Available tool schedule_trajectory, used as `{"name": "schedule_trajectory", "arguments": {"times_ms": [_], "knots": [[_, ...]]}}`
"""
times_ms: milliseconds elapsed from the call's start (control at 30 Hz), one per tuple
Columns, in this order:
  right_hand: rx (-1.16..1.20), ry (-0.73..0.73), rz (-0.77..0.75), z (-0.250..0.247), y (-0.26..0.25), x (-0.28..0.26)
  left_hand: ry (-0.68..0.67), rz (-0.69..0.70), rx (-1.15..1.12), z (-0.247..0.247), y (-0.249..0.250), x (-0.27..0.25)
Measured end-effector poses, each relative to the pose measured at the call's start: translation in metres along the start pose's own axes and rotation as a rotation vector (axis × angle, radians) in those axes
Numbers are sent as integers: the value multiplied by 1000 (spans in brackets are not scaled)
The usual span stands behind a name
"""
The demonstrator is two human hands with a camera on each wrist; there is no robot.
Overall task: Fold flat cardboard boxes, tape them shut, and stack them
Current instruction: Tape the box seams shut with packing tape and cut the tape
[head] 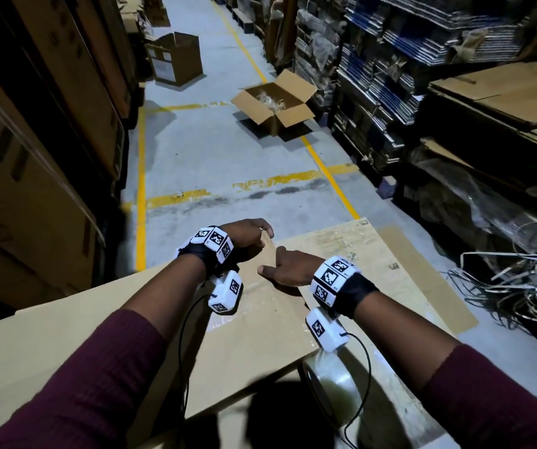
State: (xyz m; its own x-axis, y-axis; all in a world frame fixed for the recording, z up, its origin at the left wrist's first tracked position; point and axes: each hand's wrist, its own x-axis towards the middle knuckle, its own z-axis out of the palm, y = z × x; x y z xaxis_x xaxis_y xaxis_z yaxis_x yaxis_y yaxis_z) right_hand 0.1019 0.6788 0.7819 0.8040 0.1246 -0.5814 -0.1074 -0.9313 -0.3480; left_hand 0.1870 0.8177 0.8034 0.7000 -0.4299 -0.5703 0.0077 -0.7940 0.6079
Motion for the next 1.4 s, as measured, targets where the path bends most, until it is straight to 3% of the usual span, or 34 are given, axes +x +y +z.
{"name": "schedule_trajectory", "arguments": {"times_ms": [233,400,533,633,733,867,1000,1067,1133,1233,1400], "knots": [[137,71,-119,52,21,-49,-18,42,212,6,12,7],[296,126,-115,88,38,-84,20,80,311,13,14,-3],[361,87,-156,95,59,-113,192,64,343,25,-2,-14],[397,190,-208,98,71,-119,307,29,409,41,-15,-34],[341,387,-248,101,70,-109,356,54,246,63,-23,-69],[217,450,-265,108,65,-98,450,203,-116,108,-24,-122],[240,294,-347,103,80,-105,374,198,-309,161,-17,-165],[286,217,-405,99,92,-110,302,119,-244,186,-11,-178],[403,195,-418,99,109,-113,320,-15,-141,211,-10,-182],[514,273,-325,107,142,-104,320,-183,-190,250,-13,-178],[384,268,23,129,232,-75,454,-260,-631,316,10,-167]]}}
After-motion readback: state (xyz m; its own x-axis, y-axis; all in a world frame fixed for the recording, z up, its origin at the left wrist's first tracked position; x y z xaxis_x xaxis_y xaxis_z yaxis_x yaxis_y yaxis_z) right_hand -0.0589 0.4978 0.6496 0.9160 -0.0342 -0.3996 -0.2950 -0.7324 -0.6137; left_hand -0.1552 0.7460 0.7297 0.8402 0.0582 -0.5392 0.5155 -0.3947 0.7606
